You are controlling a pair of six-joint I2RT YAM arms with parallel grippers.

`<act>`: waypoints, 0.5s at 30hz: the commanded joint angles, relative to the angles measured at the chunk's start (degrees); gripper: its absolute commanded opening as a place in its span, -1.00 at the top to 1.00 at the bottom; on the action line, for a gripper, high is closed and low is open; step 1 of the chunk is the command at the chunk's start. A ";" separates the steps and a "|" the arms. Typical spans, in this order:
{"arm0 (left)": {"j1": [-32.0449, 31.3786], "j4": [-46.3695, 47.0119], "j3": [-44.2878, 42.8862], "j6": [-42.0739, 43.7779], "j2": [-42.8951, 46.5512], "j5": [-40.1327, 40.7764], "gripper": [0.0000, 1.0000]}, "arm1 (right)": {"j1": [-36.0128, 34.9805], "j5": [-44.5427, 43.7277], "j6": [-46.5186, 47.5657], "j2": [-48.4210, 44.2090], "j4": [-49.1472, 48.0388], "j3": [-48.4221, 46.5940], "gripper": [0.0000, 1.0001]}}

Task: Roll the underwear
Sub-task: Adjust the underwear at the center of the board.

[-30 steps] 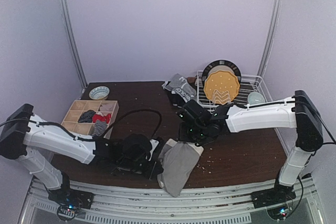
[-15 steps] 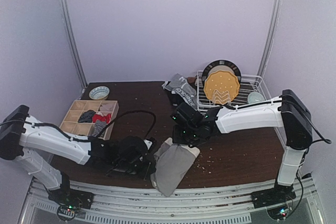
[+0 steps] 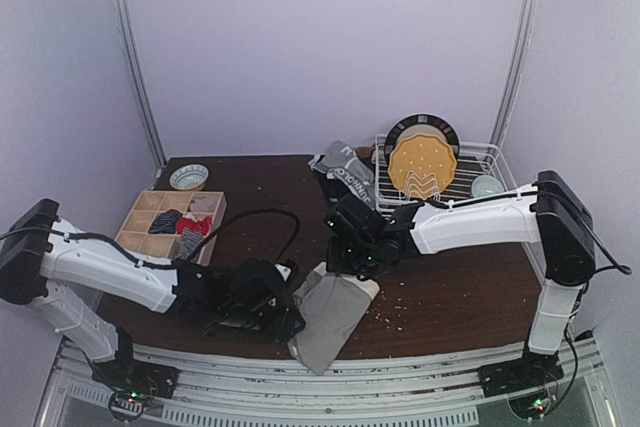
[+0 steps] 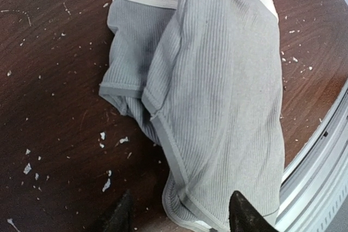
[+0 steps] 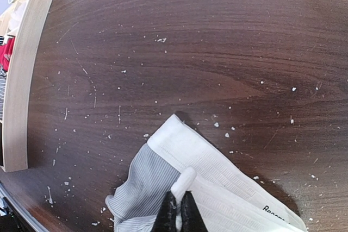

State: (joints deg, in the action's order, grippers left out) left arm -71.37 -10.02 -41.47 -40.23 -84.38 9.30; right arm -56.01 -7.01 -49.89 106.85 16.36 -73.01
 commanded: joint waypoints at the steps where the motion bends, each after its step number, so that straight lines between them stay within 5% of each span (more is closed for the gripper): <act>1: -0.34 0.39 -3.04 1.94 -3.31 1.85 -0.11 | -0.24 -0.03 -0.39 -0.54 -0.45 0.01 1.00; 15: 0.34 0.68 -6.42 2.87 -8.80 1.89 0.47 | -0.45 0.32 -0.38 -1.00 -1.08 0.69 1.00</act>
State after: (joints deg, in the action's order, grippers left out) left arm -71.35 -10.48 -46.35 -38.24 -91.70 10.74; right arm -56.10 -6.55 -49.93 106.85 15.73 -72.99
